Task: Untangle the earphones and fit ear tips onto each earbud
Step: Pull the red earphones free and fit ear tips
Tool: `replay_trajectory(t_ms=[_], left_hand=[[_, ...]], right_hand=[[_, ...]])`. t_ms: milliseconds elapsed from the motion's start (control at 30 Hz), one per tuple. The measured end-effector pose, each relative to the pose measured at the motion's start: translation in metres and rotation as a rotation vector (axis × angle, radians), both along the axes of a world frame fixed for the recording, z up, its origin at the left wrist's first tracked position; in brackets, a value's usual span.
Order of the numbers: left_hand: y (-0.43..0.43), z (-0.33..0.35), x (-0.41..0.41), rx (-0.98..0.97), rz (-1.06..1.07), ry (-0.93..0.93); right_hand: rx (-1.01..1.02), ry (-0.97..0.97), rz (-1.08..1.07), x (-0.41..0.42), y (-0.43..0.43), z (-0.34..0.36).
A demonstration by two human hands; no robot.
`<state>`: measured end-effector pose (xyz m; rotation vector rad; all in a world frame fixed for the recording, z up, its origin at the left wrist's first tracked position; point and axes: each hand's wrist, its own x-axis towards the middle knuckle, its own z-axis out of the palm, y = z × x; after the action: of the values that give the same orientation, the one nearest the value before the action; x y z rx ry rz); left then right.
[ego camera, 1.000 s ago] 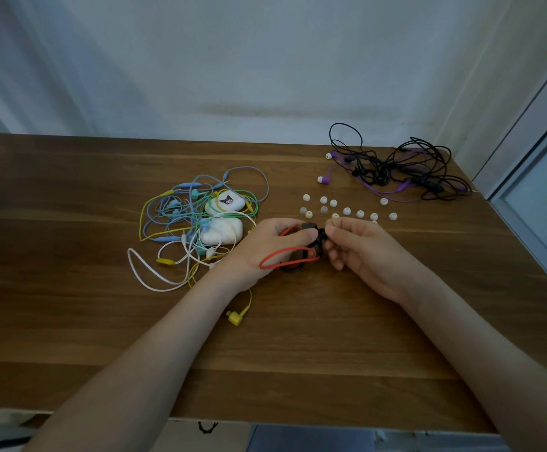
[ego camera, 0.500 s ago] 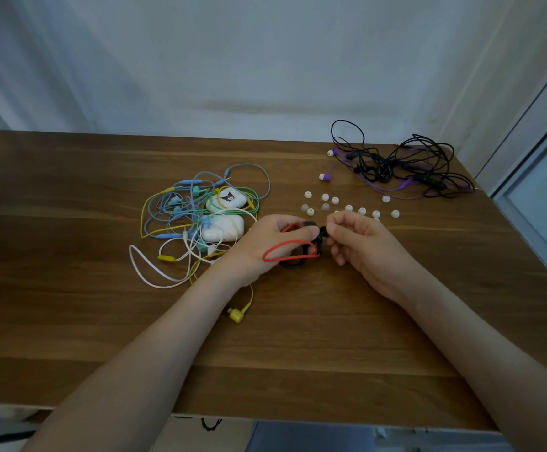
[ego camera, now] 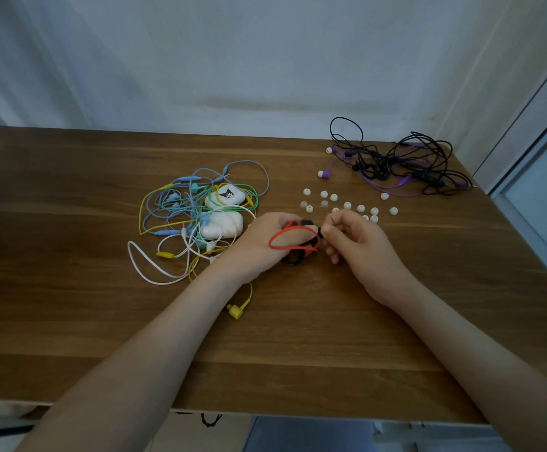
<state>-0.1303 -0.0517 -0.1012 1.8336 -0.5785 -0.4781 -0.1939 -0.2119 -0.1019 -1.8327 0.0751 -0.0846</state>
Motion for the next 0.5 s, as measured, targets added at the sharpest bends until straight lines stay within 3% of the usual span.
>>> replay_trajectory(t_ms=[500], left_hand=[[-0.0038,-0.0003,-0.0064,0.009,0.122,-0.034]], right_hand=[[-0.308,-0.215,-0.05,-0.0023,0.0069,-0.0013]])
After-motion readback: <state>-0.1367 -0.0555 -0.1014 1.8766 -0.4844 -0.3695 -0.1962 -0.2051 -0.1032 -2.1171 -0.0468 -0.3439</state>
